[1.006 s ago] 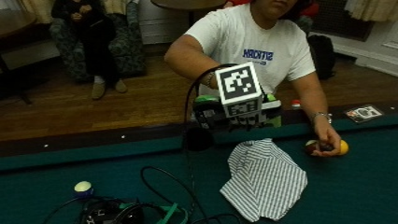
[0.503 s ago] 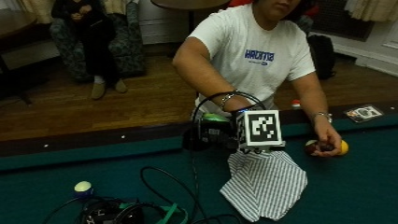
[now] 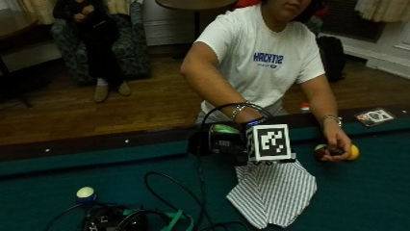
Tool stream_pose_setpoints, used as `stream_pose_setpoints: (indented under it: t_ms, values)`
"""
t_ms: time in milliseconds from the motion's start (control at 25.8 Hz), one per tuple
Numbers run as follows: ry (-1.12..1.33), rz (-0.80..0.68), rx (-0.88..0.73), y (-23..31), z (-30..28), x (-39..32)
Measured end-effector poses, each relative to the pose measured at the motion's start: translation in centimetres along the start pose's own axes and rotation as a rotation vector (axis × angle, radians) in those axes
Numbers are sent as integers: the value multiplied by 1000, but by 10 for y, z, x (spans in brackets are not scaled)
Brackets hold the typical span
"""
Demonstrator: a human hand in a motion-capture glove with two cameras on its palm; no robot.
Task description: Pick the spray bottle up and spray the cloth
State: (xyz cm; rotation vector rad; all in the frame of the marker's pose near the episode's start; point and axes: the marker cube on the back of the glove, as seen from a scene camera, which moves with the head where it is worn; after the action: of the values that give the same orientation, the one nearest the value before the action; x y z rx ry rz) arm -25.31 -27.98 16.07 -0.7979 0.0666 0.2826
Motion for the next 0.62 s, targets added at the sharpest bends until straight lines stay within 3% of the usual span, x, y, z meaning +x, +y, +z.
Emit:
stream_pose_setpoints:
  t_ms: [348, 619]
  values:
    - [-221, -115, 190, 49, -92, -15]
    - [-528, -343, 386, 98, -169, -33]
